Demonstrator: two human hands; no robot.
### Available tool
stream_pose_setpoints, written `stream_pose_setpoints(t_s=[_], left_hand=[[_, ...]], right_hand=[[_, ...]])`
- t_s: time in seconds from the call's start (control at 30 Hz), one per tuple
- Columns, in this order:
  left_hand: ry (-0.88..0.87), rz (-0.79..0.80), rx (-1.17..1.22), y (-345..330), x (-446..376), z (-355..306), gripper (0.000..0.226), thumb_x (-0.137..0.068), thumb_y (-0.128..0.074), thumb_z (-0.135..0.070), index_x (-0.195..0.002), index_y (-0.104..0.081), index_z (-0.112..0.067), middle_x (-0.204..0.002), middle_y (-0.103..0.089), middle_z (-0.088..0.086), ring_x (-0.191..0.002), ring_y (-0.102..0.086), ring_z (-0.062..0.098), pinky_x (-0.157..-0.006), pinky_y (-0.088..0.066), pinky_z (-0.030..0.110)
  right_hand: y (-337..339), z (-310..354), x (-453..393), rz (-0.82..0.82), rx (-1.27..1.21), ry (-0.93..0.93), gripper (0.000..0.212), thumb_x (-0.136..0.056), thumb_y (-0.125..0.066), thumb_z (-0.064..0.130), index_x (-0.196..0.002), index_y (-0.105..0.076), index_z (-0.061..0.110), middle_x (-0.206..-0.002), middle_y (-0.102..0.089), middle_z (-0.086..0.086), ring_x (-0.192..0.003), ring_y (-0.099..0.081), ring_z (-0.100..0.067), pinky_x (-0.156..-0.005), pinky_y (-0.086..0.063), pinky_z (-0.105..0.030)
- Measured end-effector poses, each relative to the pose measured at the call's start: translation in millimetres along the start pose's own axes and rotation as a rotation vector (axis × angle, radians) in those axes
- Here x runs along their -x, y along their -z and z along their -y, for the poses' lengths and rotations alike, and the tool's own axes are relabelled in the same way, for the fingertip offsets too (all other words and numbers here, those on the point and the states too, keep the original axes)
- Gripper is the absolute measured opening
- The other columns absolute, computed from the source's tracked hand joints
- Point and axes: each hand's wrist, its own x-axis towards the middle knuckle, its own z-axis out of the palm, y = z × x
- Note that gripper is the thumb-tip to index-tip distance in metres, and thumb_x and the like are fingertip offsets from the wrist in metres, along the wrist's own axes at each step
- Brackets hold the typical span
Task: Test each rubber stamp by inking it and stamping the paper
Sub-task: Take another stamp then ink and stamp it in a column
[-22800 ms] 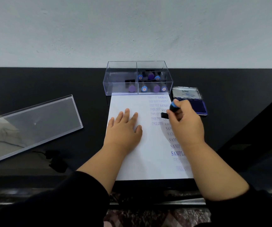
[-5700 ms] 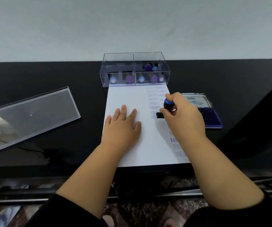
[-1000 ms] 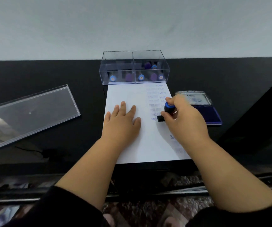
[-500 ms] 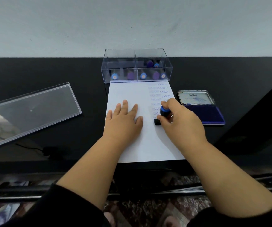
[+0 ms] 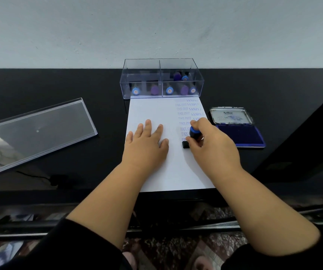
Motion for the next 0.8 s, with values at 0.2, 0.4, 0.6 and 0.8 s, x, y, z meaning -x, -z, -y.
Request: stream_pose_setpoints(t_s=[0.2,0.4,0.6,0.8], left_hand=[[0.005,-0.001,-0.009,-2,8,-3,0.053,-0.102,-0.018,-0.042,-0.152,-0.004,-0.031,-0.16,0.01,0.0,-0.147,0.009,0.019,-0.117,0.006,0.039],[0.001,0.003,-0.015,-6,24,-5,0.054,-0.102,-0.017,-0.042,-0.152,-0.002,-0.031,-0.16,0.012,-0.001,-0.147,0.01,0.018,-0.117,0.006,0.039],[0.001,-0.015,-0.015,-9,37,-3,0.053,-0.101,-0.016,-0.043,-0.152,-0.003,-0.034,-0.16,0.011,-0.003,-0.147,0.009,0.016,-0.117,0.005,0.038],[0.01,-0.054,0.007,-11,42,-5,0.052,-0.101,-0.017,-0.043,-0.151,-0.006,-0.036,-0.16,0.008,-0.004,-0.147,0.007,0.015,-0.117,0.005,0.037]], right_hand=[[10,-6,-3,-0.048,-0.048,-0.019,0.025,-0.09,-0.059,0.024,-0.115,-0.052,0.021,-0.096,-0.058,0.007,-0.084,-0.056,-0.018,-0.066,-0.041,-0.028],[24,-19,-7,-0.118,-0.142,-0.115,0.02,-0.09,-0.06,0.023,-0.108,-0.052,0.019,-0.085,-0.054,0.018,-0.079,-0.055,-0.011,-0.065,-0.04,-0.027],[35,-28,-6,-0.138,-0.173,-0.154,0.023,-0.09,-0.06,0.023,-0.112,-0.052,0.023,-0.076,-0.051,0.018,-0.077,-0.052,-0.009,-0.067,-0.035,-0.024],[43,-31,-2,-0.157,-0.212,-0.17,0.022,-0.089,-0.06,0.023,-0.108,-0.05,0.022,-0.1,-0.066,0.007,-0.087,-0.064,-0.017,-0.068,-0.046,-0.028]])
